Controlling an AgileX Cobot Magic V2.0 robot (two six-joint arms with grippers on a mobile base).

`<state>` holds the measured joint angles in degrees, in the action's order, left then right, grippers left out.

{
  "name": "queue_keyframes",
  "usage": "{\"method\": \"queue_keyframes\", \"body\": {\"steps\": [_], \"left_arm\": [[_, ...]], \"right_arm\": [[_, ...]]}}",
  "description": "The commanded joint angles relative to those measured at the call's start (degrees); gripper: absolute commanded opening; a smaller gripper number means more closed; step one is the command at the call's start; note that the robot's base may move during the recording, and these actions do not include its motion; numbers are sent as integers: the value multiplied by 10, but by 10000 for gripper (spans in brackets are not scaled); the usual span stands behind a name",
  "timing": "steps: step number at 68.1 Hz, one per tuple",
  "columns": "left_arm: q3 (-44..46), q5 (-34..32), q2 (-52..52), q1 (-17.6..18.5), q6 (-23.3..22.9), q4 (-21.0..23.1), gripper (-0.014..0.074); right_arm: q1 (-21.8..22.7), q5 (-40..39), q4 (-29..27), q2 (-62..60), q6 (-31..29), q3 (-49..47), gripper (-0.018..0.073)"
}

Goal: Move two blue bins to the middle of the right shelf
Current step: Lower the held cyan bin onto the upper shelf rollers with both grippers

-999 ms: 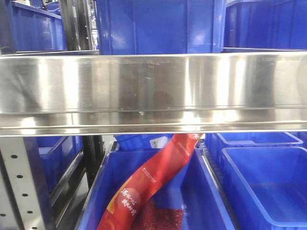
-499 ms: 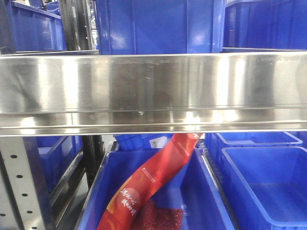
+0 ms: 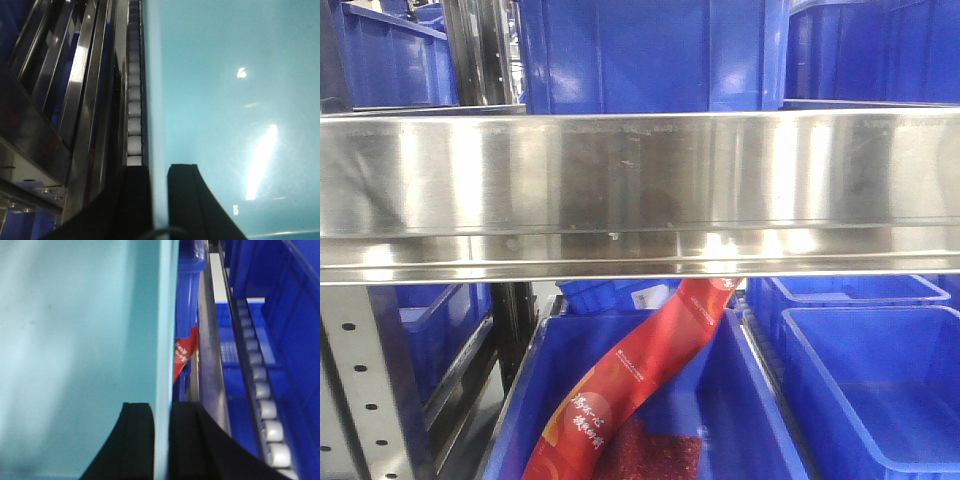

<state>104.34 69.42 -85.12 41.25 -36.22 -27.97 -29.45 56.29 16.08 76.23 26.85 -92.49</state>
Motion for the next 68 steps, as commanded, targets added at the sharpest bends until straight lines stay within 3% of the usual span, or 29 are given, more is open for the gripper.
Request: {"method": "queue_keyframes", "body": {"steps": [1,15,23,56,62,68], "left_arm": [[10,-16,-10,-20,3,2,-111],[9,-39,-65,-81,62,95,-111],[9,-48,-89,-96,62,98,-111],[9,-45,-141,-95,88,127,-111],[9,-45,-141,-95,88,127,-79],[9,-44,-141,-96,88,126,40]], "right_arm": [[1,-31,13,10,30,-7,-166],[1,-44,13,74,51,-6,-166],[1,-46,13,103,53,-6,-166],[2,-44,33,146,56,-6,-165],[2,-37,33,153,56,-6,-85],[2,-37,32,156,56,-6,50]]}}
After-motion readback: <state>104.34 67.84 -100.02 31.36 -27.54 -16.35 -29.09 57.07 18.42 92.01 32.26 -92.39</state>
